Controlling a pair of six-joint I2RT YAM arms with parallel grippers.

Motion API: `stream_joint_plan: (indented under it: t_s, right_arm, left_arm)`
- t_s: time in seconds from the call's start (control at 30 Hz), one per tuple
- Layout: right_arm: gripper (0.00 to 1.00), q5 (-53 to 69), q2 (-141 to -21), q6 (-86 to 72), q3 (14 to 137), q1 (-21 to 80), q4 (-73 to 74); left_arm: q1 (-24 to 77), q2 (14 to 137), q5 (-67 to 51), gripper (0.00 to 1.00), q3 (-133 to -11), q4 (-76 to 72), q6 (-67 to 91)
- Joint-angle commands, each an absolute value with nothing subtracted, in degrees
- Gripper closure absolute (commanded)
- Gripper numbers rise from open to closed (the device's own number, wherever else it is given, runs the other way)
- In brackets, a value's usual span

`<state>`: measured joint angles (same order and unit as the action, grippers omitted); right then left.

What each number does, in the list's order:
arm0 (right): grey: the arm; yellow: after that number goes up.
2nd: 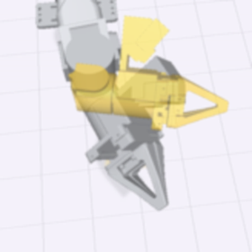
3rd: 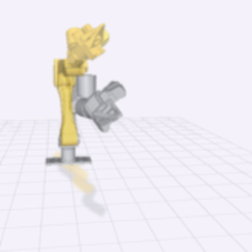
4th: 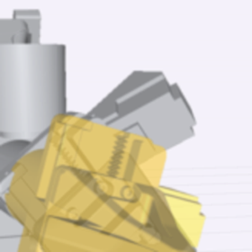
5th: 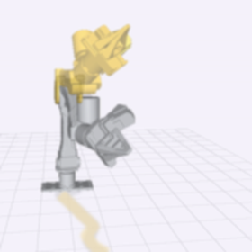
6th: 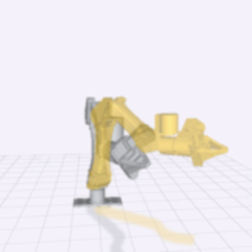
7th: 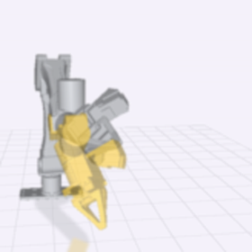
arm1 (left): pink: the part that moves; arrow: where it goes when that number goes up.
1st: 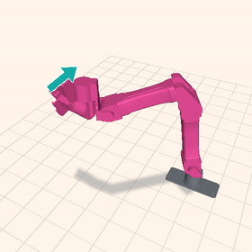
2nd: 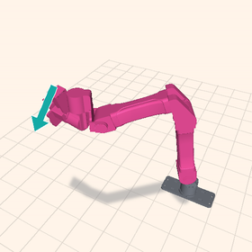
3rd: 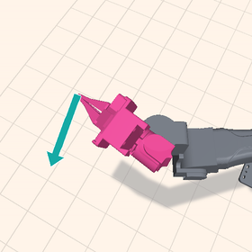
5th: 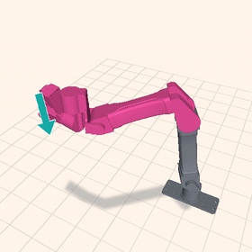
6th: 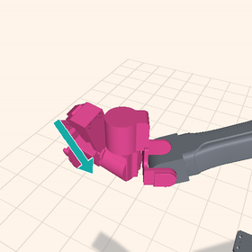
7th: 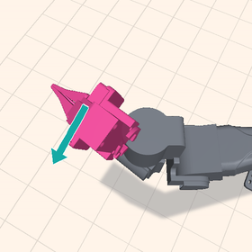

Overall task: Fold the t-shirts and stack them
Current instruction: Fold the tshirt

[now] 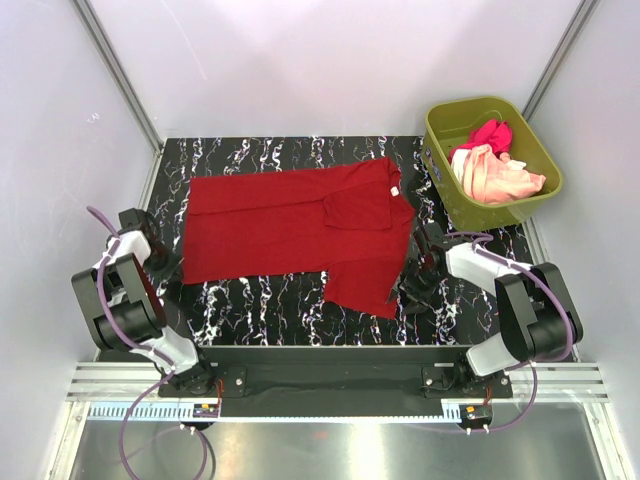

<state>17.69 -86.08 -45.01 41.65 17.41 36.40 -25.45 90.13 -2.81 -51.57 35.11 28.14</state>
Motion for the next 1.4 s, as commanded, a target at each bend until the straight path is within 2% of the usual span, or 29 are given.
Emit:
stream_joint_plan:
  t_s: [0.0,0.13,0.53,0.67,0.8,1.13,1.37]
  right_arm:
    - [0.44,17.0,-87.1,-45.2,41.8,17.4,34.5]
    - [0.55,17.6,-87.1,-47.4,39.8,17.4,31.5]
    - [0.58,13.3,-87.4,-48.6,37.0,17.4,28.9]
    - [0.75,14.2,-88.2,-49.0,35.9,17.3,26.6]
    - [1.00,11.9,-83.4,-48.0,36.3,17.3,30.6]
    - [1.00,15.4,-68.3,-45.0,36.1,17.3,44.1]
    - [1.00,17.8,-66.9,-42.7,40.2,17.3,46.8]
  left_arm:
    - [-25.7,86.8,-0.1,1.00,-51.1,36.1,28.7]
    - [-25.7,85.1,-0.2,1.00,-50.2,36.2,29.1]
    - [-25.7,83.8,-0.9,1.00,-50.2,36.3,29.9]
    - [-25.7,83.3,-0.9,1.00,-50.2,36.3,30.0]
    - [-25.7,82.4,-0.2,1.00,-50.5,37.5,30.2]
    - [-25.8,77.1,7.9,1.00,-47.3,44.5,35.4]
    - [-25.7,77.5,8.5,1.00,-47.7,47.2,36.3]
